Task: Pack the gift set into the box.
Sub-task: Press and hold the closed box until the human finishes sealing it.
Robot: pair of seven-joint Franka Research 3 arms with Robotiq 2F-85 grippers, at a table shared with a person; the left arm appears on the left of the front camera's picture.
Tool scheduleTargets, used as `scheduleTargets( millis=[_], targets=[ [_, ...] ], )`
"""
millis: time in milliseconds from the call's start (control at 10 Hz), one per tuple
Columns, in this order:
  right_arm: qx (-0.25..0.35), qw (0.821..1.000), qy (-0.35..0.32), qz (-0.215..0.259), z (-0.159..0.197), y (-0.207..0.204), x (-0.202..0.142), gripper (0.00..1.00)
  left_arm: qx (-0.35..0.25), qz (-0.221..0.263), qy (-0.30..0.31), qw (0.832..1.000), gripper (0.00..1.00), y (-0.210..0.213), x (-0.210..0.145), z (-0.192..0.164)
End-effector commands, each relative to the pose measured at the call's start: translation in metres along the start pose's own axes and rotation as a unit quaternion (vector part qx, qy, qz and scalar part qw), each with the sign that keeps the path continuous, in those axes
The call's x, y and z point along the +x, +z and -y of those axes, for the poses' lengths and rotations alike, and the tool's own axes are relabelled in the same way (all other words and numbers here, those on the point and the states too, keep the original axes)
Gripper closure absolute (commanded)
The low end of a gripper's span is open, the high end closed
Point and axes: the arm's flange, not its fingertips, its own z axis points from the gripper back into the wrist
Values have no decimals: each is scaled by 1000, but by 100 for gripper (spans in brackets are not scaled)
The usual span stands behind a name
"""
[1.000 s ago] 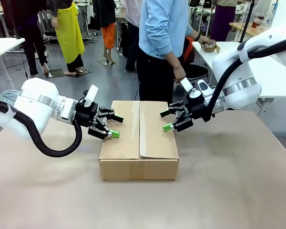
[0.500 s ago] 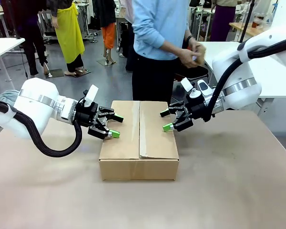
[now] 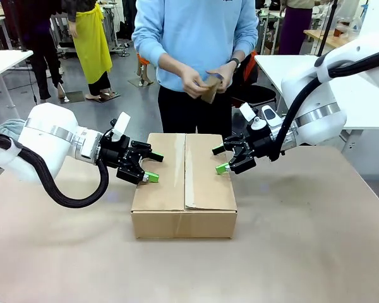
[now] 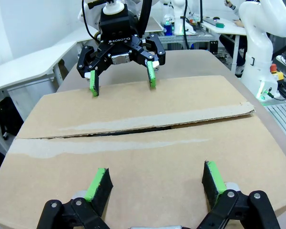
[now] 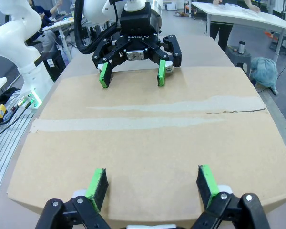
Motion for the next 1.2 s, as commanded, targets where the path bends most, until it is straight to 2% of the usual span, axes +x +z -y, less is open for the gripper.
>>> scheduleTargets(
  millis=[0,1100],
  targets=[
    [-6,1000,0,-7,-1,-3,-1,0,-1,-2,2,1000,0,-1,-3,2],
    [-6,1000,0,-7,-1,-3,-1,0,-1,-2,2,1000,0,-1,-3,2]
  ],
)
